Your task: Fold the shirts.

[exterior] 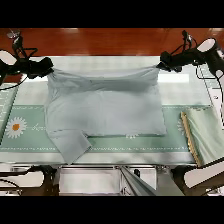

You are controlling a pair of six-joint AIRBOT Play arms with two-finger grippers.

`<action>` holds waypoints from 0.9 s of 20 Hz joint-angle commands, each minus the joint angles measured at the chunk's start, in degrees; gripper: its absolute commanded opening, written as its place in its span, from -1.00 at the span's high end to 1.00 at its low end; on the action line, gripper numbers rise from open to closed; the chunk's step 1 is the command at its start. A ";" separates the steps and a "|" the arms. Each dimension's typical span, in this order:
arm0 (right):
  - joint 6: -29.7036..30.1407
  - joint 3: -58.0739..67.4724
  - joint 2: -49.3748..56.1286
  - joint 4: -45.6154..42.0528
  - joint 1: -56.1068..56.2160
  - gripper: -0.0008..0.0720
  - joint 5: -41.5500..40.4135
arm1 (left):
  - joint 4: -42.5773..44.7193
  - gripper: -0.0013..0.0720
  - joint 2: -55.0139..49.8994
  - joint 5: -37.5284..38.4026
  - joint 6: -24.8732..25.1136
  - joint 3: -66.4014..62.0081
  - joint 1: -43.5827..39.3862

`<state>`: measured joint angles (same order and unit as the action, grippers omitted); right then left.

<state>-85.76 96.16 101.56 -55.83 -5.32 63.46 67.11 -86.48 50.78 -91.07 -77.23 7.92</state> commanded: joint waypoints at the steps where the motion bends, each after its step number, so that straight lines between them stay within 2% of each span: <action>1: 3.48 0.96 1.25 0.66 -2.19 0.92 12.00 | 0.22 0.89 -0.72 16.26 10.95 -0.94 2.40; 2: 4.37 0.96 1.57 -0.44 -2.36 0.92 15.28 | 2.01 0.89 -1.31 20.04 11.58 -0.85 2.71; 4: 4.79 0.63 2.49 -4.15 -1.97 0.92 19.30 | 4.48 0.89 -2.80 22.95 11.54 0.48 2.82; 7: 4.68 -2.19 3.72 -5.25 -0.50 0.93 19.43 | 3.50 0.89 -4.94 23.63 11.41 3.85 2.03; 9: 2.32 -2.47 4.98 -6.34 -0.11 0.90 19.47 | 3.78 0.88 -5.81 26.67 11.17 3.89 2.58; 10: 1.44 -2.47 5.07 -6.23 -0.11 0.34 19.52 | 3.80 0.51 -5.75 28.52 10.69 3.82 2.86; 11: 1.27 -2.27 4.92 -6.14 -0.22 -0.60 20.00 | 4.02 -0.48 -5.68 30.71 10.69 3.58 2.91; 12: 1.31 -1.64 4.68 -6.25 -0.63 -0.75 21.44 | 4.63 -0.94 -5.46 32.39 10.38 3.43 2.89; 14: 1.38 -1.14 2.75 -6.67 -2.54 -0.75 24.90 | 6.49 -0.94 -3.85 34.56 8.50 3.48 2.91; 16: 1.64 -2.16 -1.46 -12.20 -4.70 -0.75 27.26 | 6.86 -0.94 -0.24 36.33 8.35 4.11 2.91; 18: 2.75 -7.69 -7.98 -17.18 -6.62 -0.75 24.94 | 10.16 -0.94 4.42 37.31 8.22 7.32 3.19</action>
<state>-83.81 92.44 99.63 -66.67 -9.58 88.03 73.71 -86.59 84.77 -82.13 -72.34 10.85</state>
